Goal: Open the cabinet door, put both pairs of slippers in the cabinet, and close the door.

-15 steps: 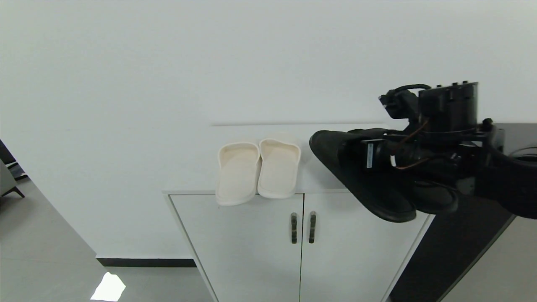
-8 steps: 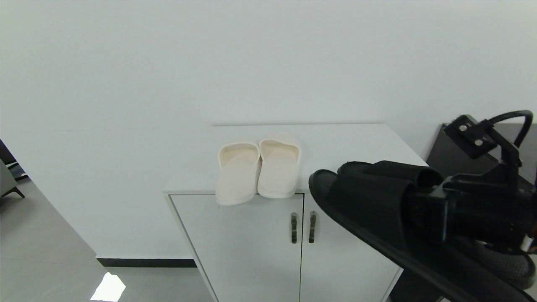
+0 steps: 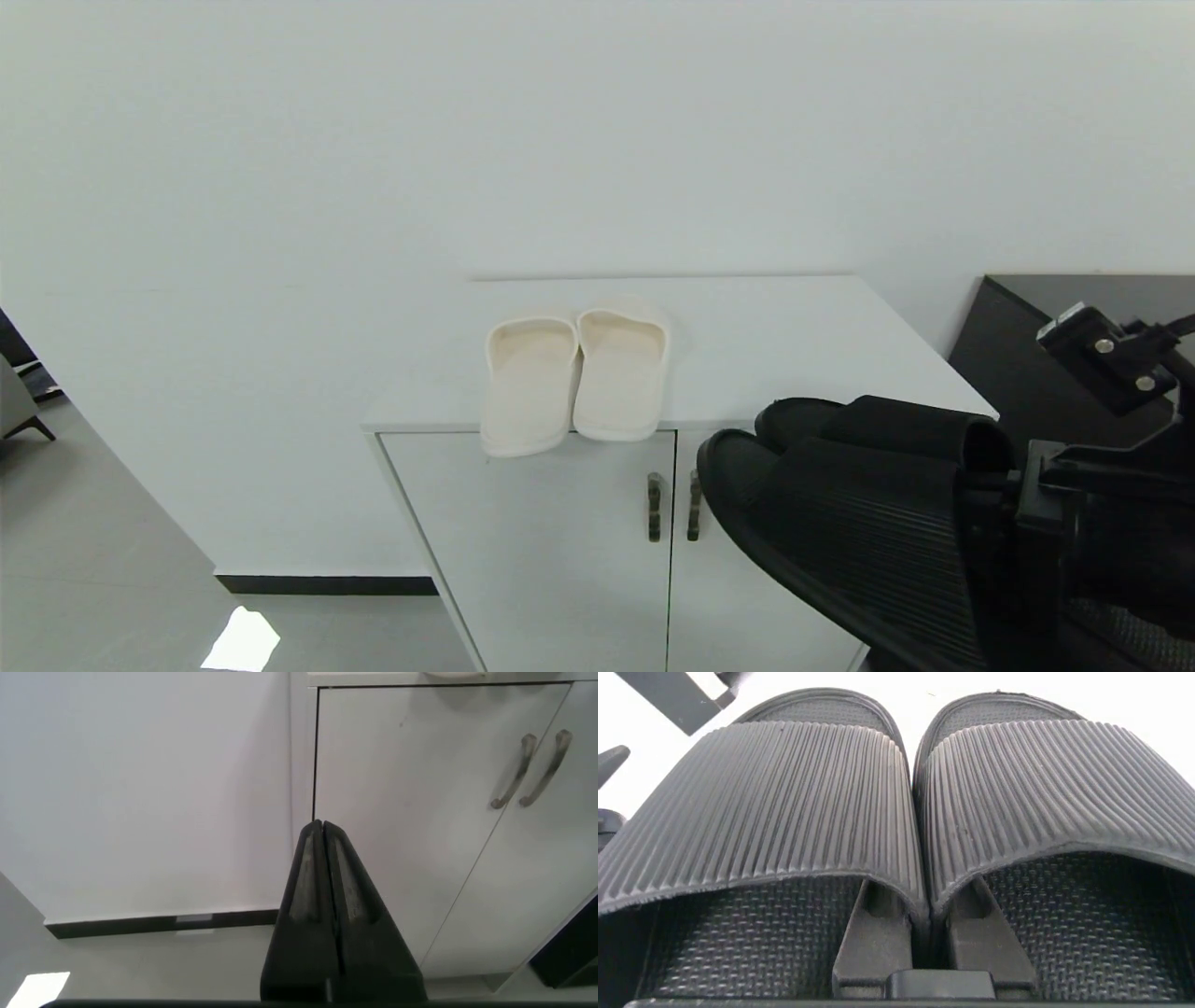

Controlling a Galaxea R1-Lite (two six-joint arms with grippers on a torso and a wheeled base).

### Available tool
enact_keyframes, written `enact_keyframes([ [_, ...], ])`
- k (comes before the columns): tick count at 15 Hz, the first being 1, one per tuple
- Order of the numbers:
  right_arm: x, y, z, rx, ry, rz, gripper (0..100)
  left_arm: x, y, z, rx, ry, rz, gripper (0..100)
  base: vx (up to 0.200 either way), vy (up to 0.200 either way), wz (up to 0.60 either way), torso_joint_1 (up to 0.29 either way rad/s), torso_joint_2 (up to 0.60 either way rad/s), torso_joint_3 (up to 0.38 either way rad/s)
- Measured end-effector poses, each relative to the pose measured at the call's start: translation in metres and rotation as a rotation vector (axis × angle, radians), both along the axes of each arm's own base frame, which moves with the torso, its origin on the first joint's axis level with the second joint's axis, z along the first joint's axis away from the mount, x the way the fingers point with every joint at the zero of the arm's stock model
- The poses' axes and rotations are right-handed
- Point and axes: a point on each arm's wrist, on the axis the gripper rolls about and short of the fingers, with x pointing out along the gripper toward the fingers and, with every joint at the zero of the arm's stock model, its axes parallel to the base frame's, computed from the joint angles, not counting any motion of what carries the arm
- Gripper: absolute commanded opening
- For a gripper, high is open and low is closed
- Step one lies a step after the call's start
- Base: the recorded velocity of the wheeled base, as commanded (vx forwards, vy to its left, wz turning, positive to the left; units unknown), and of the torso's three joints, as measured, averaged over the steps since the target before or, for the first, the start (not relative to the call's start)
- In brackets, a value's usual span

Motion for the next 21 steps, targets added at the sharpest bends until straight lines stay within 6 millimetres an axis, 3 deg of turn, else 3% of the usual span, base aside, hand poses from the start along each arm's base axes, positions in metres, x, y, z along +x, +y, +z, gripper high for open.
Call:
enact_keyframes([
  [7,0.000,0.001,-0.006,0.007,0.001,0.020,0,0.000,0.000,0.000,0.000,0.001,-0.001,0,-0.200,0.000,0.00,0.002,0.00,0.004],
  [17,-0.003,-0.003,-0.022,0.062,-0.005,0.142,0,0.000,0.000,0.000,0.000,0.001,0.000,0,0.000,0.000,0.00,0.000,0.00,0.000],
  [21,0.000,-0.005,-0.028,0.045,0.010,0.125,0,0.000,0.000,0.000,0.000,0.001,-0.001,0,0.000,-0.200,0.00,0.001,0.00,0.004],
])
